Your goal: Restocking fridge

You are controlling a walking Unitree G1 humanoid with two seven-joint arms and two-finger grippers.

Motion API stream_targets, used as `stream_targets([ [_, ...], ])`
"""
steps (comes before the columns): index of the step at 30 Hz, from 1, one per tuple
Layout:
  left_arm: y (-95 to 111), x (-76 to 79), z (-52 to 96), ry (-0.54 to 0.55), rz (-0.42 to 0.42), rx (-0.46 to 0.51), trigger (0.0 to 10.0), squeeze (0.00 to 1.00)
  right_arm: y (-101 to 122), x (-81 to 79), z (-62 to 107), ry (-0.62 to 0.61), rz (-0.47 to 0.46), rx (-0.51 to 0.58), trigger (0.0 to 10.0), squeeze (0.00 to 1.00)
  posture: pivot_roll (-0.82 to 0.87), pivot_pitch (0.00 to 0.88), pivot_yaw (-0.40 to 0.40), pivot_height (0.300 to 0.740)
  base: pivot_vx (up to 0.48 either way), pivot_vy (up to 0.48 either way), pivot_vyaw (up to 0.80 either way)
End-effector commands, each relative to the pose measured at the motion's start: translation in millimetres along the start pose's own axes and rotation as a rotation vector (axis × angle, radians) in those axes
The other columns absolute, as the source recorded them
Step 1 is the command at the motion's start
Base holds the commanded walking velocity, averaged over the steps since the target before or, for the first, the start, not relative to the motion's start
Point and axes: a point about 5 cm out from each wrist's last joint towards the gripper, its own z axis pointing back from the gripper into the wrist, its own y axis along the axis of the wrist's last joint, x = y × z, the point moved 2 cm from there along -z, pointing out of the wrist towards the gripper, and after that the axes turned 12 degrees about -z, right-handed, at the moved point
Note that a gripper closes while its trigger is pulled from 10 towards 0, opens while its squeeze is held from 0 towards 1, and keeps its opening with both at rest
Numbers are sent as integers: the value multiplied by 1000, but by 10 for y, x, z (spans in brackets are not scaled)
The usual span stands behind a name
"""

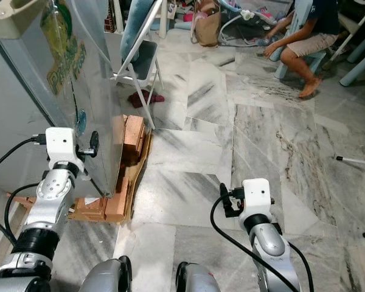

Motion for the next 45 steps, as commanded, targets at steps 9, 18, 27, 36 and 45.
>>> stream_targets([
  [9,-26,-13,-5,24,-13,-8,10000,0,-6,12,17,-7,3,-16,10000,0,-5,171,-91,740,0,0,0],
  [18,19,69,-56,-9,-16,5,10000,0,-5,-5,-6,-3,5,-14,10000,0,-4,166,-91,740,0,0,0],
  [27,325,229,-286,-60,-2,46,10000,0,-121,140,154,-29,60,-74,10000,0,-2,163,-90,740,0,0,0],
  [36,1318,1586,31,-645,-65,410,10000,0,-365,346,298,-92,96,-185,10000,0,8,155,-80,740,0,0,0],
  [45,2119,2360,852,-1053,13,721,10000,0,-387,245,189,-67,81,-163,10000,0,12,133,-61,740,0,0,0],
])
